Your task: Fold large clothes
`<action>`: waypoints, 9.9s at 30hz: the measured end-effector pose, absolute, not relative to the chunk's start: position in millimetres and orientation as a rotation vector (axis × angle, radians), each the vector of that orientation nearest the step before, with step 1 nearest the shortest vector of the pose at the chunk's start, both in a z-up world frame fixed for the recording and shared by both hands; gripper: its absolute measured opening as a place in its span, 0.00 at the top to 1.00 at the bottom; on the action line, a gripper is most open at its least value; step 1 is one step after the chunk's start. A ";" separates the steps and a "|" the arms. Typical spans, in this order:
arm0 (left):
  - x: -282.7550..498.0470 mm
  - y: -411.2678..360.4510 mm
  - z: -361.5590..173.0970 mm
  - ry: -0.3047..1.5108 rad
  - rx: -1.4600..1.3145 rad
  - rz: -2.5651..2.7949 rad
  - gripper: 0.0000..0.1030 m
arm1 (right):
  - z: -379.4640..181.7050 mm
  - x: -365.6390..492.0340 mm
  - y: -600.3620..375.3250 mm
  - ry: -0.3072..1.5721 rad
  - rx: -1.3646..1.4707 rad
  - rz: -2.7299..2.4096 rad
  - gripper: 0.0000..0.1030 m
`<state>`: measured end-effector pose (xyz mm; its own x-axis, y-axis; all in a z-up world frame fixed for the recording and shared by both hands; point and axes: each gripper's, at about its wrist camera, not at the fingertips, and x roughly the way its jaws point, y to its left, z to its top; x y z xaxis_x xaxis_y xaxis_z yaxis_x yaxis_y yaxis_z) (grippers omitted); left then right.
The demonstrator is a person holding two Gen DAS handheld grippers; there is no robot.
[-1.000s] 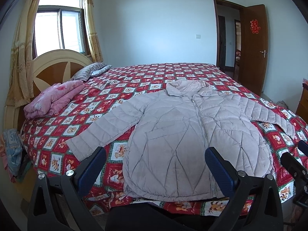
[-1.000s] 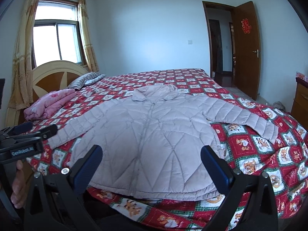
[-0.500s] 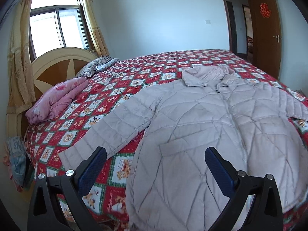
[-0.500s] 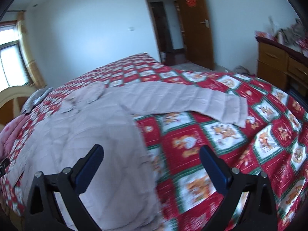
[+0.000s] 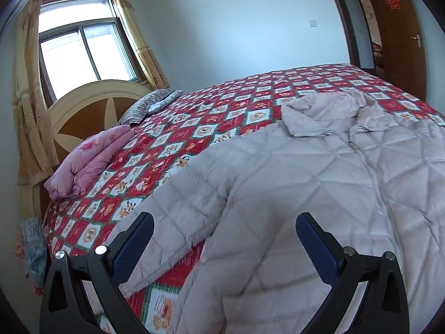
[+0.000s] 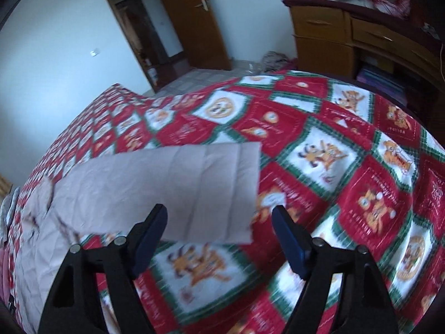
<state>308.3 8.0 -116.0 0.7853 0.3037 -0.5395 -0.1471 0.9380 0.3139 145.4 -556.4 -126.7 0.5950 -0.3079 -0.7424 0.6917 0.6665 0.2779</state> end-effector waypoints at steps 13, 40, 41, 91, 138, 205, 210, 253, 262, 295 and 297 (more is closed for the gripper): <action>384.4 21.4 -155.9 0.717 0.249 0.301 0.01 | -159.6 185.3 -578.0 0.835 0.574 -0.643 0.41; 403.5 69.9 -131.7 0.709 0.134 0.352 0.01 | 7.7 266.2 -378.9 0.571 0.028 -0.235 0.92; 403.1 71.5 -130.9 0.706 0.136 0.357 0.01 | 8.7 271.7 -367.3 0.568 0.013 -0.211 0.92; 392.3 24.5 -91.3 0.629 0.137 0.356 0.01 | -69.7 352.0 -182.1 0.574 0.075 0.254 0.35; 454.4 -3.2 -196.9 0.785 0.215 0.341 0.01 | -139.2 413.8 -214.9 0.796 -0.004 0.076 0.35; 297.4 203.5 -39.3 0.556 0.180 0.478 0.92 | -158.0 397.3 -191.6 0.753 -0.163 -0.010 0.30; 313.1 146.2 -11.6 0.503 0.208 0.371 0.92 | -141.2 388.6 -206.9 0.741 -0.144 -0.012 0.28; 380.3 -191.9 -91.7 0.595 0.407 -0.165 0.92 | -162.8 345.8 -334.9 0.718 0.063 -0.183 0.22; 381.8 -195.3 -102.4 0.627 0.403 -0.178 0.60 | -172.4 348.8 -335.7 0.738 0.061 -0.195 0.18; 413.1 6.9 -125.5 0.695 0.221 0.105 0.13 | -153.5 398.4 -258.2 0.868 0.236 0.164 0.46; 415.2 10.3 -129.7 0.714 0.201 0.101 0.13 | -165.6 403.9 -250.9 0.924 0.248 0.212 0.67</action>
<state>415.2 10.3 -129.7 0.7517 0.1606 -0.6397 -0.0237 0.9759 0.2171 403.9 -250.9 -165.6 0.5854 0.2849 -0.7590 -0.0737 0.9510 0.3001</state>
